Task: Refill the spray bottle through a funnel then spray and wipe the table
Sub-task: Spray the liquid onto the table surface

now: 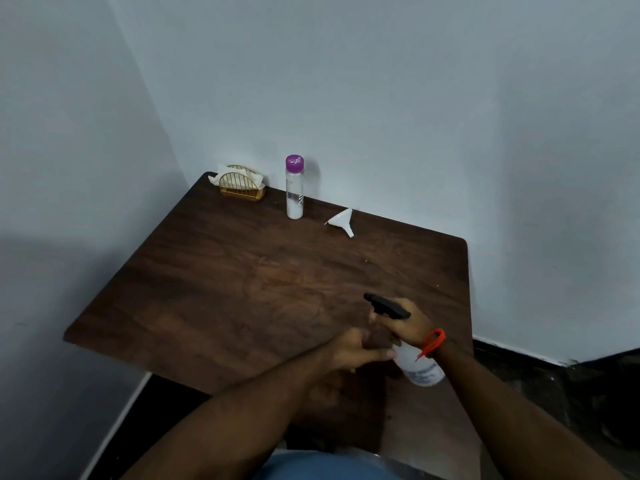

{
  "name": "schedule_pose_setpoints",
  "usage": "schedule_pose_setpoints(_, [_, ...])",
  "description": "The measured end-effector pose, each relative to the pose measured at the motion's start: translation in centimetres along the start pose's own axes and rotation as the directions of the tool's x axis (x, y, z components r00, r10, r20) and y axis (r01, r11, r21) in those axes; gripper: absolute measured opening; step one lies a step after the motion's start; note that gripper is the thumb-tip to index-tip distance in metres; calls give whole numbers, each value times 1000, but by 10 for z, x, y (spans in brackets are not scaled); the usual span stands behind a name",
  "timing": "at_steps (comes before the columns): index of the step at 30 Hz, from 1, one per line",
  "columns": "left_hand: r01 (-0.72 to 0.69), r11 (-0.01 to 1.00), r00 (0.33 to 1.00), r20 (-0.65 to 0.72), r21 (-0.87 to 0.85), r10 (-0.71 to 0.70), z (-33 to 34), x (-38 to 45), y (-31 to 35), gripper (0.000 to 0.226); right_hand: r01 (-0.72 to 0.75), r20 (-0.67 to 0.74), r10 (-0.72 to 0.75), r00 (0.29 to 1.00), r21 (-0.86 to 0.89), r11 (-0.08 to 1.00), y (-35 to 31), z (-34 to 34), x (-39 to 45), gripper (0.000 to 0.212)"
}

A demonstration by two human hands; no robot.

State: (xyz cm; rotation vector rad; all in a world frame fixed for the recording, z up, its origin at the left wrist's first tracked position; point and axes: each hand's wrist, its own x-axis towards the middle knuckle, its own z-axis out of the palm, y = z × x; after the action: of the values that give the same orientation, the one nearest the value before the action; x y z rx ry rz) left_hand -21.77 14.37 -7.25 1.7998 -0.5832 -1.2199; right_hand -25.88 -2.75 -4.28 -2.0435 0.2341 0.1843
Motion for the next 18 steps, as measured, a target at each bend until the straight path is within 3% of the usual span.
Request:
schedule_pose_setpoints(5, [40,995,999,-11,95,-39,8,5,-27,78,-161,120,192,974,-226,961,15,-15,-14,12])
schedule_pose_setpoints(11, [123,986,992,6,115,-124,4,-3,-48,42,-237,124,259,958,-165,957,25,-34,-21,23])
schedule_pose_setpoints(15, [114,988,994,-9,105,-113,5,-7,-53,36,-227,189,267,945,-209,951,25,-40,-21,22])
schedule_pose_setpoints(18, [122,986,992,-30,116,-119,3,-10,-50,34,-236,136,264,955,-190,953,28,-43,-19,26])
